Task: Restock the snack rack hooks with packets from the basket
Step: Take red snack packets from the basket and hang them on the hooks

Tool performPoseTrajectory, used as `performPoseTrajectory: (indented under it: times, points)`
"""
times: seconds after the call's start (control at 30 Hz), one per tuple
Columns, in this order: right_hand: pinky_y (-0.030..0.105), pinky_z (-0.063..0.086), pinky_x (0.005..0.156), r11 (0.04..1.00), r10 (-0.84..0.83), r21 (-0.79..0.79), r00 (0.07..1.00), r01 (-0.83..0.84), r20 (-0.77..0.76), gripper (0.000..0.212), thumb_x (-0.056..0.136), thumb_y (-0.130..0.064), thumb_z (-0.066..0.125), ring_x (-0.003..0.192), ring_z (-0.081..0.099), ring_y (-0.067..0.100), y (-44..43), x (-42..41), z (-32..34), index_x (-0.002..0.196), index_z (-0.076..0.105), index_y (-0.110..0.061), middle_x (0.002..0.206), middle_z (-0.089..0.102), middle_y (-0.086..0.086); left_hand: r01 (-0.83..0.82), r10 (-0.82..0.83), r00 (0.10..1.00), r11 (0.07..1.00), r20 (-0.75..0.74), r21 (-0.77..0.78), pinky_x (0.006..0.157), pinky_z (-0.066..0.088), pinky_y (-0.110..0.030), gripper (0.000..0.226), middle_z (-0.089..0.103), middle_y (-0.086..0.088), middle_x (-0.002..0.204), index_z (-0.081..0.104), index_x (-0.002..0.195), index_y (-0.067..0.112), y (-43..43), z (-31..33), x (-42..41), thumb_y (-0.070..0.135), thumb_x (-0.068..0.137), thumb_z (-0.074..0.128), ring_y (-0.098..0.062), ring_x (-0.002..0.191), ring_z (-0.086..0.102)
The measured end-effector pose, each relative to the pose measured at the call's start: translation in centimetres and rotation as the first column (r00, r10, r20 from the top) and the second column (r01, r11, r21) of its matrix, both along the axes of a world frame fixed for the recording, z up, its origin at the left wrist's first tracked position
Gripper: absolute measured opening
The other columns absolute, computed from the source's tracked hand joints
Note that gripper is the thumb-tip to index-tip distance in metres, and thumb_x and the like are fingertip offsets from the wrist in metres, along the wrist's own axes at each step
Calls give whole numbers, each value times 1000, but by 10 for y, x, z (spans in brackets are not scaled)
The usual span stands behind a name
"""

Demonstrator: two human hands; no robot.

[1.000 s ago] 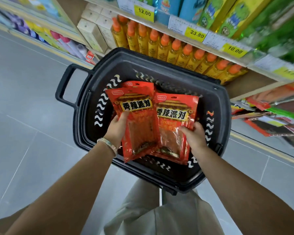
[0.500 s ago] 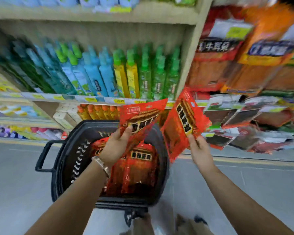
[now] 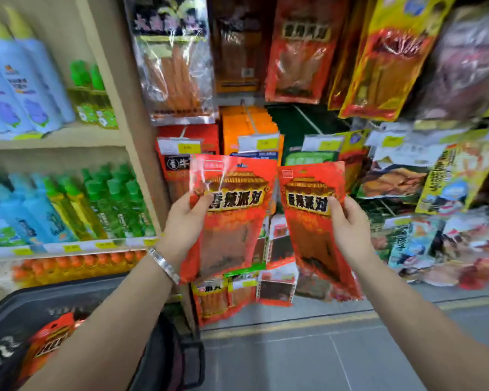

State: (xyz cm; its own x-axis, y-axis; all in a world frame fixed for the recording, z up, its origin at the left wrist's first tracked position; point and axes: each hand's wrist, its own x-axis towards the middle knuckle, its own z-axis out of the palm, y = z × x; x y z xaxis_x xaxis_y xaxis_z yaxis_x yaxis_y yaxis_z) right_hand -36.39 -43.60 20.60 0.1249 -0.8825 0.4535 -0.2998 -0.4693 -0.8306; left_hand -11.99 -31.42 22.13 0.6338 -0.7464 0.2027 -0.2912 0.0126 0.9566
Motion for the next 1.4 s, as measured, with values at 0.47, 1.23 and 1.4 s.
performPoseTrajectory:
  times: [0.47, 1.23, 1.4]
  points:
    - [29, 23, 56, 987, -23, -148, 960, 67, 279, 49, 91, -44, 55, 57, 32, 4, -145, -42, 145, 63, 46, -5, 63, 30, 7, 19, 22, 992, 945, 121, -328, 70, 43, -24, 21, 63, 22, 66, 65, 75, 40, -138, 126, -36, 39, 92, 54, 5, 69, 55]
    - [42, 51, 81, 975, 162, 26, 793, -219, 587, 20, 89, -30, 61, 90, 64, 25, -276, 41, 237, 101, 56, -14, 108, 63, 13, 147, -193, 981, 808, -21, -570, 59, 54, -23, 9, 74, 8, 81, 66, 95, 22, -243, 197, 5, 22, 93, 56, -9, 77, 70]
    - [29, 44, 84, 998, 48, -53, 905, -28, 423, 34, 87, -40, 62, 102, 54, 20, -289, 47, 228, 109, 53, -16, 109, 54, 2, 175, -258, 964, 805, -68, -567, 64, 57, -31, 15, 74, 0, 90, 71, 89, 28, -252, 199, 0, 23, 93, 57, -20, 84, 71]
